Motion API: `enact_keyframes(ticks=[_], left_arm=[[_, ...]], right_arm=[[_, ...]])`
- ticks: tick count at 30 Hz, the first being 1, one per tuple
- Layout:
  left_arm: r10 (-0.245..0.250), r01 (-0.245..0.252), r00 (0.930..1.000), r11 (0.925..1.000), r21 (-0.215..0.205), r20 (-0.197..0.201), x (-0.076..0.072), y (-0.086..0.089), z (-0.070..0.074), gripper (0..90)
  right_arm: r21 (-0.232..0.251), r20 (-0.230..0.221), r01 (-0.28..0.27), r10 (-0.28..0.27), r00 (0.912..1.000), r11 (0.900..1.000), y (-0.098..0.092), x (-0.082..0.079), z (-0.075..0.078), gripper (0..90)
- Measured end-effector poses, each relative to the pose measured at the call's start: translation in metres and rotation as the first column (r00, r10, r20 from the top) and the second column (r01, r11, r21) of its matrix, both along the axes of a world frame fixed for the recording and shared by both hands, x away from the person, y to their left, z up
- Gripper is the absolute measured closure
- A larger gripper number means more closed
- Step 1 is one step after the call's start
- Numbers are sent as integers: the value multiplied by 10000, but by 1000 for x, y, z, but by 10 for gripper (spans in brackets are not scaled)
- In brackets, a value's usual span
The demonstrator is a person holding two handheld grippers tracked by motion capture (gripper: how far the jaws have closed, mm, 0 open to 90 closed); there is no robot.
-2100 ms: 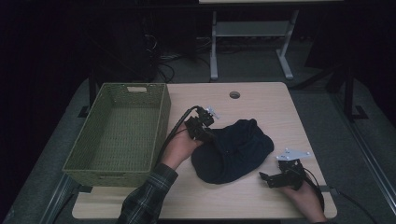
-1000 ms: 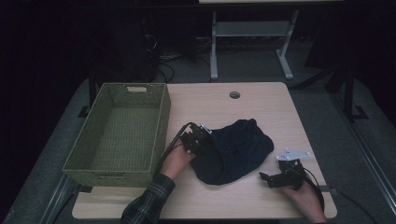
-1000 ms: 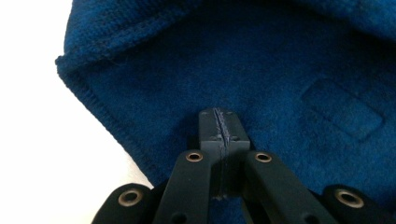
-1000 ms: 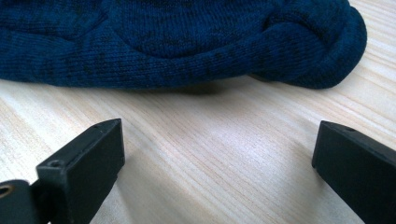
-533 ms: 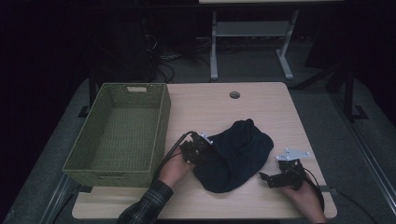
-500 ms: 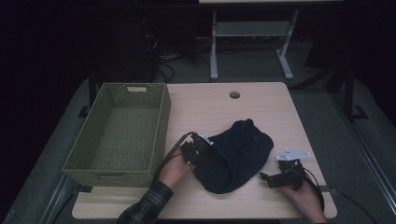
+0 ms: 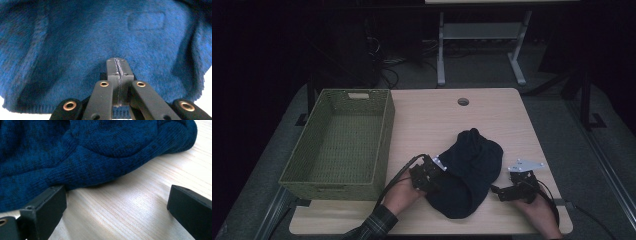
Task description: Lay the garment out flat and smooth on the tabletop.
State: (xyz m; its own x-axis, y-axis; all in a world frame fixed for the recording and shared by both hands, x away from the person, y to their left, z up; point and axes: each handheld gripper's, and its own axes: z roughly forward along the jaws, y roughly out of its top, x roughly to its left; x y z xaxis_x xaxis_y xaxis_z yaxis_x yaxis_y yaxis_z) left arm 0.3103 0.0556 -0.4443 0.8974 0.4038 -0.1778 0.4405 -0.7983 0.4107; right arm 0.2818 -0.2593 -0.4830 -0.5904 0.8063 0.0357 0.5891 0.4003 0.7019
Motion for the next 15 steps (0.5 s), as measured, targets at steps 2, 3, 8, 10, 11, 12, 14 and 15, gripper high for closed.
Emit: enact_keyframes(ticks=[2, 3, 8, 10, 11, 12, 14, 15], left_arm=[[-140, 140, 9999, 9999, 44, -38, -4, -2, 1, 892], [-147, 148, 9999, 9999, 43, -22, -6, -2, 2, 872], [-4, 11, 9999, 9989, -466, 155, -6, 4, 17, 799], [63, -46, 9996, 9982, -595, 286, -4, 6, 25, 799], [101, -77, 9994, 9975, -708, 342, -2, 8, 29, 798], [180, -150, 9992, 9965, -819, 358, 0, 9, 32, 798], [284, -237, 9983, 9957, -894, 515, 4, 11, 38, 788], [225, -174, 9980, 9963, -842, 592, 6, 12, 41, 779]], right_arm=[[-8, 3, -7, 7, 10000, 10000, 0, 0, 0, 21], [-11, -3, 5, -5, 10000, 10000, -1, 0, 0, 21], [-298, 29, 97, -96, 9999, 9995, -2, -2, 3, 43], [-357, 139, 98, -93, 9999, 9993, -3, -4, 7, 78], [-285, 187, 133, -128, 9997, 9995, -3, -5, 10, 84], [-215, 289, 125, -119, 9995, 9997, -4, -5, 13, 119], [23, 420, 115, -116, 9991, 9999, -6, -7, 18, 145], [202, 473, 142, -152, 9988, 9997, -6, -8, 22, 155]])
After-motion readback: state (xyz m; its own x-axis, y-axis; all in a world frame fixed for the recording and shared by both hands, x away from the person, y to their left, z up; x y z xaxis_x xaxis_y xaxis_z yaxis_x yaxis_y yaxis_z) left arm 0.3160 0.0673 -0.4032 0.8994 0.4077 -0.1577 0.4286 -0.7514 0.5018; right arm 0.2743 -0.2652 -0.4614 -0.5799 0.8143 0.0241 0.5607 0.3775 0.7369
